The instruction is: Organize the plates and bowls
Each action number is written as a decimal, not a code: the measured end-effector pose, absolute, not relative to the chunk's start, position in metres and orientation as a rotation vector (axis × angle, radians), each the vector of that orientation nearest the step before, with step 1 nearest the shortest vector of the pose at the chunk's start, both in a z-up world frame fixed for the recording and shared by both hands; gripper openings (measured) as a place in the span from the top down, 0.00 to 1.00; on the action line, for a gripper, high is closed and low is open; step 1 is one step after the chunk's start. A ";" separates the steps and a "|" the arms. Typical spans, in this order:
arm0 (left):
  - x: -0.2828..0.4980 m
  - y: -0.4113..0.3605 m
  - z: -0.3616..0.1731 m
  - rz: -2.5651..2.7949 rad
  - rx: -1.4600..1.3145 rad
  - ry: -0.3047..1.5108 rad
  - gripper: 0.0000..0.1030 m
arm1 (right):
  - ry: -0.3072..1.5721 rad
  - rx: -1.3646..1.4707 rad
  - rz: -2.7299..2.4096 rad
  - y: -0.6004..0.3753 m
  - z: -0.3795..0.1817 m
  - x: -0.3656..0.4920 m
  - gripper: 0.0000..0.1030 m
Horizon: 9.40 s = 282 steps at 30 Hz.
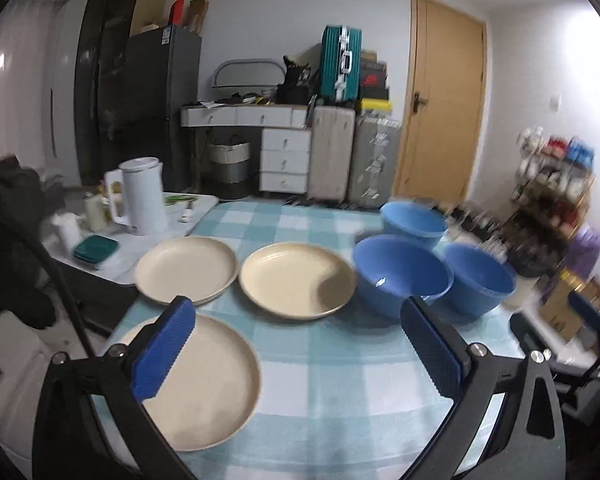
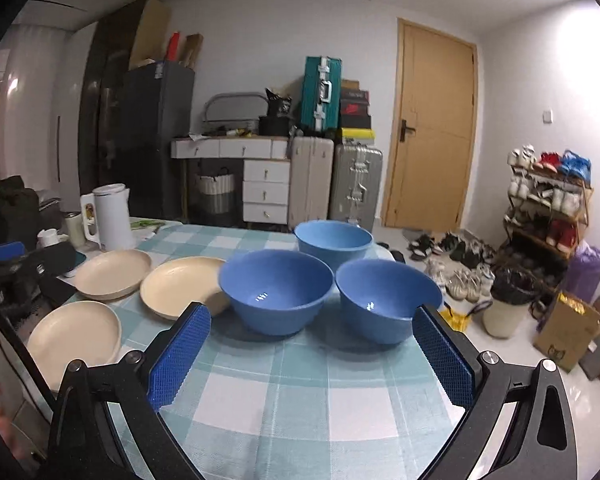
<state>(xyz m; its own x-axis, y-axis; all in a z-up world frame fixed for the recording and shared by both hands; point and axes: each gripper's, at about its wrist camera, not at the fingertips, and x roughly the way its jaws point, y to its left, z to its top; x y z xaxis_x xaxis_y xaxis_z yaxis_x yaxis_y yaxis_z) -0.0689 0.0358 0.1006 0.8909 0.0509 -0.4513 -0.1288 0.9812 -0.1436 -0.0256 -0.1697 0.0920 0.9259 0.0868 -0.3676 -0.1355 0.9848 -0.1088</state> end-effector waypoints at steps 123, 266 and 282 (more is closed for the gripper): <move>0.138 0.350 -0.056 0.123 -0.594 1.064 0.88 | 1.275 -0.288 0.820 0.201 -0.052 0.355 0.88; -0.022 0.243 -0.037 0.192 -0.360 1.061 0.57 | 1.103 -0.122 0.781 0.027 -0.048 0.125 0.73; -0.015 0.219 -0.048 0.137 -0.381 1.080 0.55 | 1.120 0.032 0.814 0.035 -0.066 0.110 0.56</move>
<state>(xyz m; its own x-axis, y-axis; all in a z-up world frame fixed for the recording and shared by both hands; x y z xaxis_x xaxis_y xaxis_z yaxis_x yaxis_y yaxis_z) -0.0151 0.2190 -0.0479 0.4700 -0.0757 -0.8794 -0.2924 0.9267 -0.2360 0.1101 0.0349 -0.0656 0.1852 0.5926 -0.7839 -0.5620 0.7183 0.4102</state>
